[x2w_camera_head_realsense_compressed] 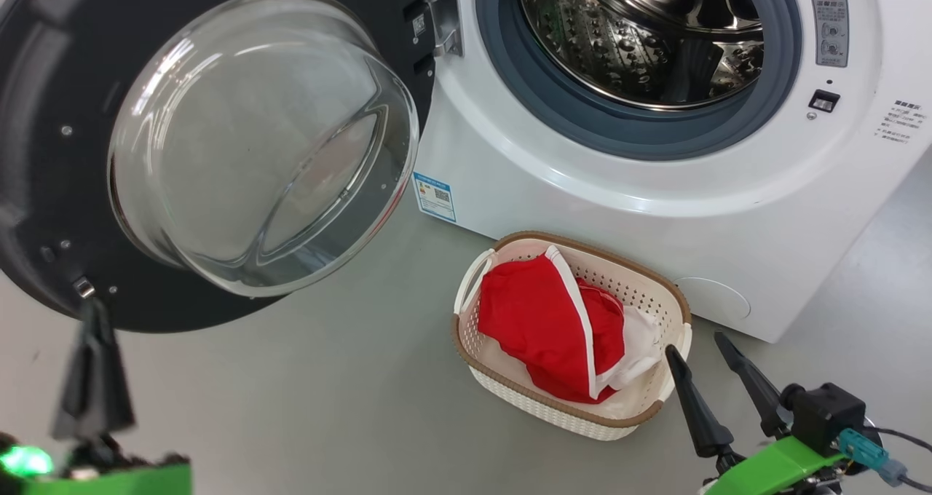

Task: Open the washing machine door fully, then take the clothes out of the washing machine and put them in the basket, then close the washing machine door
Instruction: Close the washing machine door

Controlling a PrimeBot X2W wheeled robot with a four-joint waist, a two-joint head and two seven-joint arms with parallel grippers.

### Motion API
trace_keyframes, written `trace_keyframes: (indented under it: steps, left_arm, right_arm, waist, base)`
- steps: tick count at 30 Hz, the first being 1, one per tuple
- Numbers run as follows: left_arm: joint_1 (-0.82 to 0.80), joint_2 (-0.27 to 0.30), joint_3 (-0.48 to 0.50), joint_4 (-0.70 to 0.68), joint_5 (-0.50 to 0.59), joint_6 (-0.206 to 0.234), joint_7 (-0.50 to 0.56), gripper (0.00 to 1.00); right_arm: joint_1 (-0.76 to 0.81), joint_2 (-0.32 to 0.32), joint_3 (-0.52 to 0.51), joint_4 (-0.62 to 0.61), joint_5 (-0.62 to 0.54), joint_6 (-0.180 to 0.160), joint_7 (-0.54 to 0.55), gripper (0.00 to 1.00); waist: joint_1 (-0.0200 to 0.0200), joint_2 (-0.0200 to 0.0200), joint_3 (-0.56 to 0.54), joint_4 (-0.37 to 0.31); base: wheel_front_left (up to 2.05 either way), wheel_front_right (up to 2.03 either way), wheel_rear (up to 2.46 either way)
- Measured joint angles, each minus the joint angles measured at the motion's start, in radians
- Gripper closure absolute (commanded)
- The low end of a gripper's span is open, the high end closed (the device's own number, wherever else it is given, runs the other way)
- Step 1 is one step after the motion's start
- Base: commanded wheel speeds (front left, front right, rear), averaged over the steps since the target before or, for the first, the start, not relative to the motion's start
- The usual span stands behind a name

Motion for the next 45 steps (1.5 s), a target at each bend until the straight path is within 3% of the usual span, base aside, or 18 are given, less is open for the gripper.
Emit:
trace_keyframes:
  steps: [5, 11, 15, 22, 24, 32, 41, 45]
  left_arm:
    - [-0.136, 0.035, 0.099, -0.109, 0.031, -0.026, -0.001, 1.00]
    - [-0.338, 0.175, 0.157, -0.100, -0.103, -0.026, -0.001, 1.00]
    - [-0.469, 0.268, 0.198, 0.009, -0.222, -0.026, -0.002, 1.00]
    - [-0.645, 0.409, 0.201, 0.360, -0.459, -0.026, 0.009, 1.00]
    - [-0.701, 0.434, 0.196, 0.471, -0.540, -0.026, 0.046, 1.00]
    - [-0.843, 0.527, 0.131, 0.799, -0.660, -0.026, 0.218, 1.00]
    - [-0.919, 0.551, 0.051, 0.937, -0.815, -0.026, 0.533, 1.00]
    - [-0.919, 0.565, 0.033, 0.965, -0.859, -0.026, 0.624, 1.00]
  right_arm:
    - [0.032, 0.010, -0.031, -0.016, -0.003, 0.000, 0.000, 0.00]
    - [0.037, 0.026, -0.062, -0.033, -0.015, 0.000, 0.000, 0.00]
    - [0.037, 0.027, -0.084, -0.045, -0.028, 0.000, 0.000, 0.00]
    - [0.038, 0.028, -0.117, -0.061, -0.037, 0.000, 0.000, 0.00]
    - [0.038, 0.027, -0.124, -0.066, -0.039, 0.000, 0.000, 0.00]
    - [0.037, 0.020, -0.125, -0.076, -0.046, 0.000, 0.000, 0.00]
    - [0.029, -0.001, -0.125, -0.080, -0.055, 0.000, 0.000, 0.00]
    - [0.027, -0.004, -0.125, -0.080, -0.055, 0.000, 0.000, 0.00]
  waist:
    - [0.0000, 0.0000, 0.002, -0.002]
    - [0.0000, 0.0000, 0.023, -0.001]
    - [0.0000, 0.0000, 0.043, 0.002]
    - [0.0000, 0.0000, 0.077, 0.006]
    - [0.0000, 0.0000, 0.087, 0.007]
    - [0.0000, 0.0000, 0.133, 0.007]
    - [0.0000, 0.0000, 0.178, -0.005]
    - [0.0000, 0.0000, 0.193, -0.013]
  base:
    - [0.00, 0.00, 0.00]
    - [0.00, 0.00, 0.00]
    - [0.00, 0.00, 0.00]
    - [0.00, 0.00, 0.00]
    - [0.00, 0.00, 0.00]
    - [0.00, 0.00, 0.00]
    - [0.00, 0.00, 0.00]
    - [0.00, 0.00, 0.00]
